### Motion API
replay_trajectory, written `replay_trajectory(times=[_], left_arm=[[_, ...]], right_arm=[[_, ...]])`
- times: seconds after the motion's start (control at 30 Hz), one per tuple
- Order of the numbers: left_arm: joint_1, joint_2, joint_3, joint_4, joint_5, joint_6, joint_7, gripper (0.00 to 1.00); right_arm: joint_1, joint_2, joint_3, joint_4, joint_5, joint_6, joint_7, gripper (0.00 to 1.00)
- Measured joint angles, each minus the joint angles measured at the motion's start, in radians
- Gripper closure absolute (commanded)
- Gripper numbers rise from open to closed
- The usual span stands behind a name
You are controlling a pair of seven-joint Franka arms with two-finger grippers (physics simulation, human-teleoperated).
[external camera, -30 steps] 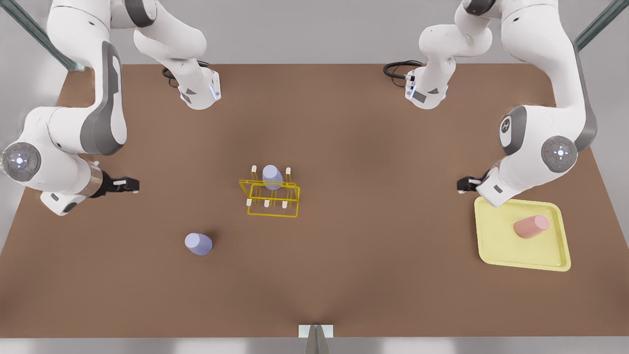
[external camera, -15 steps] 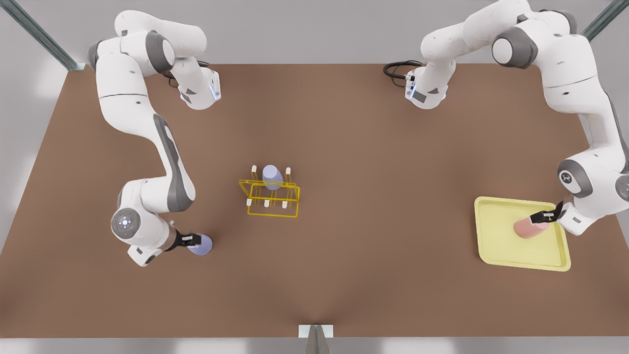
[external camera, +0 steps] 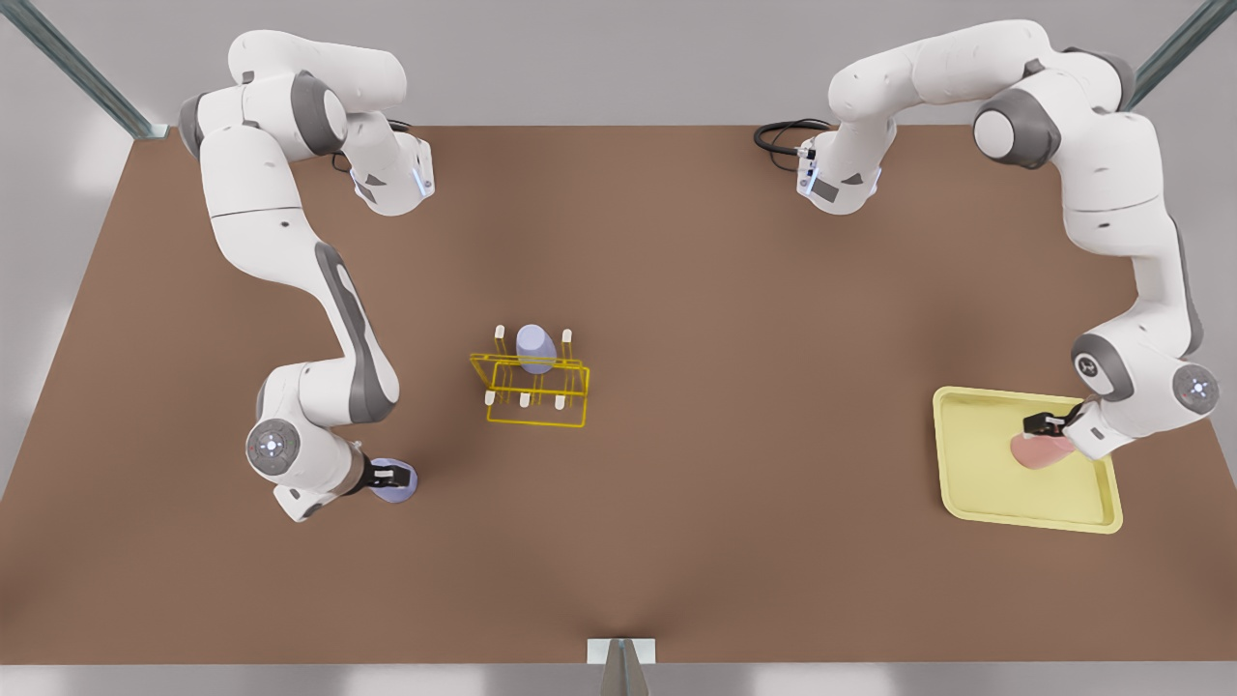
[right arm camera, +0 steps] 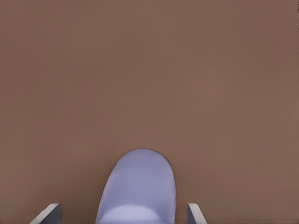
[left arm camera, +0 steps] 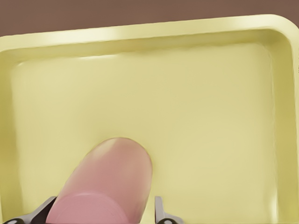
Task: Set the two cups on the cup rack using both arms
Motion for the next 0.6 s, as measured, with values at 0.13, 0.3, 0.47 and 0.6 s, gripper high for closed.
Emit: replay_trajectory(times=[0.13,0.3,0.47,0.6], left_arm=[[0.002,0.016,0.0,0.002,-0.002,0.022,0.038,0.07],[0.002,0.013,0.0,0.001,0.005,0.038,0.07,0.21],[-0.008,-0.007,-0.004,0.0,0.005,0.034,0.094,0.21],[-0.074,-0.117,-0.033,-0.001,-0.041,-0.046,0.085,0.21]], right_arm=[[-0.001,0.03,0.0,0.002,0.008,0.003,0.015,0.0],[-0.002,0.042,0.0,-0.011,0.015,0.006,0.03,0.0],[-0.002,0.043,-0.001,-0.035,0.013,0.008,0.038,0.0],[-0.002,0.053,-0.001,-0.043,0.011,0.012,0.042,0.0]])
